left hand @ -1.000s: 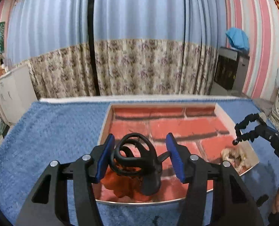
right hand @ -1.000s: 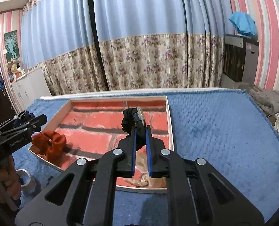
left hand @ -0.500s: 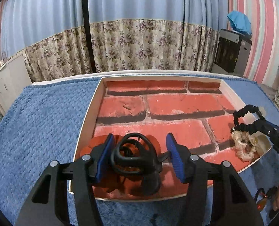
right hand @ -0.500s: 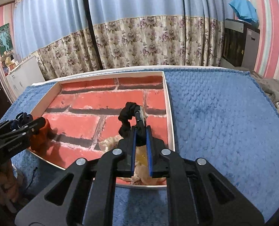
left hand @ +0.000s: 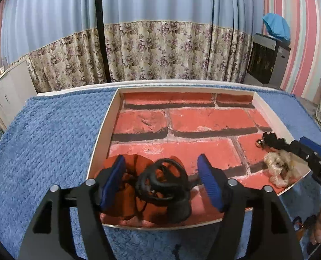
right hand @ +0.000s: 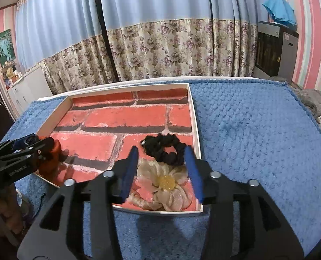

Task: Organize jewelry
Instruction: 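Open left gripper releasing clip in tray while right gripper releases black tie, then move both tools back toward the bead bracelets on the bedspread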

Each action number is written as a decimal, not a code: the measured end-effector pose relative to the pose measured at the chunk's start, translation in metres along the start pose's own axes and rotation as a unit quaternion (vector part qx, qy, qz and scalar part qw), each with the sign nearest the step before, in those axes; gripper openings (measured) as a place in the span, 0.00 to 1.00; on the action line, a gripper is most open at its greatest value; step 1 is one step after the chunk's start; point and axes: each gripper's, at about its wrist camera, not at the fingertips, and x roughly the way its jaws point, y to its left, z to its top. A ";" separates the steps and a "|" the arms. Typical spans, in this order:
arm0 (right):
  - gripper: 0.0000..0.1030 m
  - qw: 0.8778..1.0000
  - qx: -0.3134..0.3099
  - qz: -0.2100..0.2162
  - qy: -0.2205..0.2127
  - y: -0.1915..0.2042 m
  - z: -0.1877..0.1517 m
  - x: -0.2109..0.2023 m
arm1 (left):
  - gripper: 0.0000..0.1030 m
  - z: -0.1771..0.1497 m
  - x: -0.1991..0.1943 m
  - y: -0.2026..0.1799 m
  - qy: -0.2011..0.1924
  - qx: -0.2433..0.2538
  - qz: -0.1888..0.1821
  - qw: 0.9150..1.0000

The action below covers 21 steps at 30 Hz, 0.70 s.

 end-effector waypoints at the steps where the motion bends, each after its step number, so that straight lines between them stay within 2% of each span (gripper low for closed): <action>1: 0.44 1.000 0.000 0.000 -0.001 0.000 0.001 -0.002 | 0.66 0.001 -0.002 0.001 -0.002 0.000 -0.001 1.000; 11: 0.50 0.999 0.005 0.006 -0.042 -0.002 0.021 -0.039 | 0.71 0.017 -0.027 0.009 -0.011 0.000 -0.003 1.000; 16: 0.50 0.997 0.002 -0.001 -0.075 -0.008 0.027 -0.085 | 0.71 0.020 -0.071 0.021 -0.044 -0.001 0.013 0.999; 21: 0.50 0.995 -0.002 -0.008 -0.096 -0.017 0.009 -0.131 | 0.71 0.001 -0.113 0.038 -0.056 0.000 0.035 0.998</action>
